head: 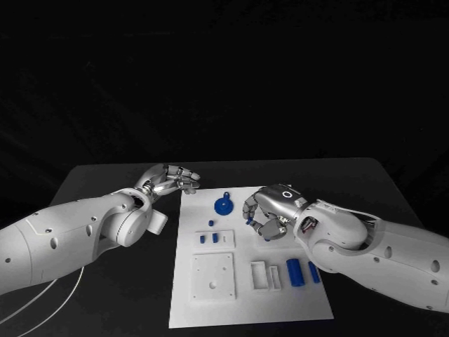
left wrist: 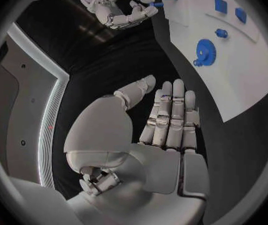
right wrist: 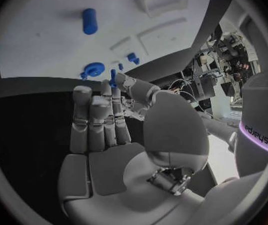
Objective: Assemble the parts on the task board
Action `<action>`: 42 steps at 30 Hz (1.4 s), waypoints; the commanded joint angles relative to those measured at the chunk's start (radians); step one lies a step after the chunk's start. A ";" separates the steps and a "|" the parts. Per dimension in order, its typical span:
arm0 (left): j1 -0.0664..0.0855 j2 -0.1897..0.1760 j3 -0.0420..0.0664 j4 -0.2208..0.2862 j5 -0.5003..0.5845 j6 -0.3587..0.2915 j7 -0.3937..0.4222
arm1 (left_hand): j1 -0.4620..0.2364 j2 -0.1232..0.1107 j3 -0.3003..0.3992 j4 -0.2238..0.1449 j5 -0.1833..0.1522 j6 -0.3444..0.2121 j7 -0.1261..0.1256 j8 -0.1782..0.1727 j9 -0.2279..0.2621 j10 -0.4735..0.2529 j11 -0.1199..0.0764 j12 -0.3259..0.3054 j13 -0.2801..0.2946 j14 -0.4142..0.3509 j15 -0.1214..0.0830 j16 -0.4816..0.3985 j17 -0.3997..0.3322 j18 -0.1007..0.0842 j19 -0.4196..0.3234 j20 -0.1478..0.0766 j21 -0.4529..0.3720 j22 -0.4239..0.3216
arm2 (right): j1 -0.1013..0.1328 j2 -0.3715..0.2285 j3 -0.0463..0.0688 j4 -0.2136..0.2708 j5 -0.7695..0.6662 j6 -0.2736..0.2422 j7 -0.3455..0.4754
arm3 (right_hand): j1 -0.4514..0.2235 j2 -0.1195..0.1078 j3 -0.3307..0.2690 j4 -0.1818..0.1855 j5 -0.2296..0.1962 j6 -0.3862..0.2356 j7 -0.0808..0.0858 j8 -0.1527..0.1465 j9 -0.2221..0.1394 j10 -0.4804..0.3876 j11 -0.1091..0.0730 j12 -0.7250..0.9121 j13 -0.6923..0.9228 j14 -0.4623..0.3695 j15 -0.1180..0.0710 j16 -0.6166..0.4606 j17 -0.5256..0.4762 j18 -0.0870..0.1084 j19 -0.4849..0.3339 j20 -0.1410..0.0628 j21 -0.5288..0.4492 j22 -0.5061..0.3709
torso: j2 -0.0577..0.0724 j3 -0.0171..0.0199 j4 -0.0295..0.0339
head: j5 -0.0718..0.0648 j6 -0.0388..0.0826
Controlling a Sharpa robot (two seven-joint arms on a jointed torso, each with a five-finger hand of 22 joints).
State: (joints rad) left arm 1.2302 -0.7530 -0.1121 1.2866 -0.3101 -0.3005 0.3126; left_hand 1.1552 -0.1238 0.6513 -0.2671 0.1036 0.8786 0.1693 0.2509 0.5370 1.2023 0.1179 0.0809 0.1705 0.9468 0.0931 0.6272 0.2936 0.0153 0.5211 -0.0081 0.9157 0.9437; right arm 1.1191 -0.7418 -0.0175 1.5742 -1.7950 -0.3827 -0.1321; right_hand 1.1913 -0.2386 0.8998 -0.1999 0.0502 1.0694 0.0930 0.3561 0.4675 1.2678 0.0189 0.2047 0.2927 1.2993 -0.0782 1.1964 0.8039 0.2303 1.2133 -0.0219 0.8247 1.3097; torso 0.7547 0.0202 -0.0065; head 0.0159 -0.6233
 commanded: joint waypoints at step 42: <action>0.001 0.040 0.001 -0.007 0.043 -0.024 0.009 | -0.009 -0.003 -0.005 0.005 -0.006 -0.009 0.001 0.003 -0.002 -0.001 0.003 -0.004 -0.003 0.005 0.005 -0.009 0.007 0.014 0.001 0.006 -0.006 0.002 | -0.061 0.127 -0.124 -0.018 -0.135 0.083 -0.014 | 0.007 -0.001 0.005 0.000 0.001 0.004 0.003 0.004 0.001 0.046 0.009 0.000 0.001 0.001 -0.005 -0.002 -0.002 0.031 -0.001 -0.006 0.002 0.012 | 0.003 -0.0017 0.0009 | 0.100 -0.049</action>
State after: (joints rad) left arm 1.2302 -0.7149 -0.1121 1.2787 -0.2740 -0.3281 0.3128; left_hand 1.1552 -0.1238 0.6489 -0.2647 0.1036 0.8787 0.1693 0.2509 0.5363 1.2023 0.1178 0.0811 0.1688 0.9468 0.0931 0.6234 0.2991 0.0153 0.5220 -0.0072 0.9158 0.9443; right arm 1.0596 -0.6169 -0.1413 1.5582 -1.9038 -0.3168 -0.1427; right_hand 1.1886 -0.2413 0.8995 -0.2001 0.0501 1.0693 0.0928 0.3558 0.4671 1.2709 0.0161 0.1978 0.2914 1.3003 -0.0774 1.1964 0.8031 0.2303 1.2108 -0.0232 0.8247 1.3097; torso 0.7579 0.0190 -0.0059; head 0.1155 -0.6709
